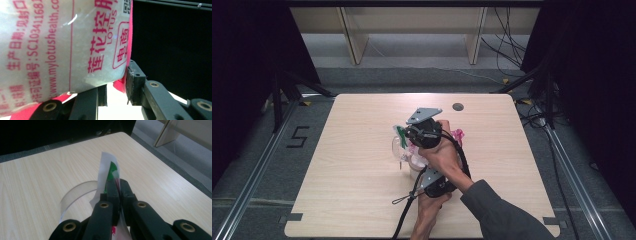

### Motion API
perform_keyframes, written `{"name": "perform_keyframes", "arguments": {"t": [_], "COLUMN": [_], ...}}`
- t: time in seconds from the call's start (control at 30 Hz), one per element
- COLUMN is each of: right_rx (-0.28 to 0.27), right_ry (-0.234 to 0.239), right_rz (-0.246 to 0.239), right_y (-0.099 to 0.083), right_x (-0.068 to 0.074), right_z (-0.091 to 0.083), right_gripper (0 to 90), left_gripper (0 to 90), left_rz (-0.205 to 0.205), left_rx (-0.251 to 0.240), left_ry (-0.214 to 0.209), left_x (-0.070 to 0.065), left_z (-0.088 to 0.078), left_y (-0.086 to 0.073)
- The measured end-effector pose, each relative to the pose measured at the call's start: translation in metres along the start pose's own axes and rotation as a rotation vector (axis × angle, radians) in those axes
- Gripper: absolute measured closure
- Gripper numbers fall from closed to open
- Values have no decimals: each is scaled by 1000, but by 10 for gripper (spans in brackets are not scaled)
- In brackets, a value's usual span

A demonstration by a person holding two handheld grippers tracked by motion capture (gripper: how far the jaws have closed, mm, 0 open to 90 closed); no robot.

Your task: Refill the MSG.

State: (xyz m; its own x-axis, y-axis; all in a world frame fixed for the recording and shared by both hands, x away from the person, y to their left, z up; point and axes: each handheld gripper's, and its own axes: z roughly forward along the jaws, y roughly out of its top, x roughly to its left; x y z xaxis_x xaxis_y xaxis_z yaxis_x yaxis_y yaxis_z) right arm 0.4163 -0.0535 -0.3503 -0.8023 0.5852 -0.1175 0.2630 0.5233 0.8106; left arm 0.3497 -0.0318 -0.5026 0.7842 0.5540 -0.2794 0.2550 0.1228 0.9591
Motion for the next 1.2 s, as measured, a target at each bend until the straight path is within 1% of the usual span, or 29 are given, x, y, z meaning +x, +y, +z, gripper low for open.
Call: {"name": "perform_keyframes", "arguments": {"t": [0.1,0.17,0.2,0.23,0.27,0.33,0.37,0.43,0.47,0.5,0.53,0.6,0.63,0.67,0.7,0.73,0.77,0.8,0.83,0.87,0.9,0.97,1.0,1.03,1.07,1.1,1.13,1.17,1.2], "right_rx": [2,-19,-16,-17,-15,-12,1,0,-7,-12,-9,-21,-10,-10,-15,-6,-4,-8,-3,-11,-15,-18,-19,-5,-5,-3,-7,-11,-12], "right_ry": [0,8,10,10,4,-7,0,-11,-5,-3,7,-3,5,2,-3,-5,-8,-11,0,-2,3,4,-5,0,-5,-13,-4,-1,4], "right_rz": [5,10,6,-14,-4,-20,-22,-4,4,5,-11,-12,4,1,-7,1,-11,-5,1,6,10,-14,2,-4,-25,-23,-19,11,10], "right_y": [0,2,2,2,2,0,-1,-2,-2,-2,-1,-1,-1,-2,-2,-3,-2,-2,-2,-2,-2,-1,-2,-2,-3,-3,-3,-3,-3], "right_x": [-1,-1,-1,-1,0,0,-1,-1,-1,-1,-2,-2,-1,-1,-1,0,1,1,0,-1,-1,-2,0,0,0,0,-1,-1,-2], "right_z": [-1,-3,-4,-4,-3,0,0,0,0,0,-1,-1,-2,-2,0,0,1,1,-1,-1,-2,-2,-2,-1,0,1,1,-1,-2], "right_gripper": [897,897,897,897,897,897,897,897,897,897,897,897,897,897,897,897,897,897,897,896,897,897,897,897,896,897,896,897,897], "left_gripper": [732,732,732,732,732,732,732,733,733,733,733,733,733,733,733,733,733,733,733,733,733,732,733,732,733,733,733,733,733], "left_rz": [13,18,15,14,11,14,17,6,6,15,19,11,12,7,4,7,7,5,7,11,11,6,7,13,10,14,9,7,16], "left_rx": [8,1,-2,3,-7,39,37,16,7,38,32,28,35,8,5,3,2,4,7,21,7,2,4,39,12,12,11,13,44], "left_ry": [1,8,6,1,5,13,11,3,5,17,14,15,14,3,5,5,6,5,7,5,13,5,4,15,10,7,7,14,20], "left_x": [-1,-1,-1,0,0,1,2,1,1,1,1,0,0,1,1,1,1,1,1,1,0,-1,0,0,1,2,1,1,1], "left_z": [-2,-2,-2,-2,-1,-2,-2,-1,0,-2,-2,-2,-2,0,0,0,0,0,0,-1,-1,0,0,-2,1,0,0,0,-2], "left_y": [2,3,2,2,1,0,0,-1,-1,0,0,0,0,-1,-2,-2,-2,-2,-2,-1,-1,0,-1,0,-2,-3,-2,-2,-1]}}
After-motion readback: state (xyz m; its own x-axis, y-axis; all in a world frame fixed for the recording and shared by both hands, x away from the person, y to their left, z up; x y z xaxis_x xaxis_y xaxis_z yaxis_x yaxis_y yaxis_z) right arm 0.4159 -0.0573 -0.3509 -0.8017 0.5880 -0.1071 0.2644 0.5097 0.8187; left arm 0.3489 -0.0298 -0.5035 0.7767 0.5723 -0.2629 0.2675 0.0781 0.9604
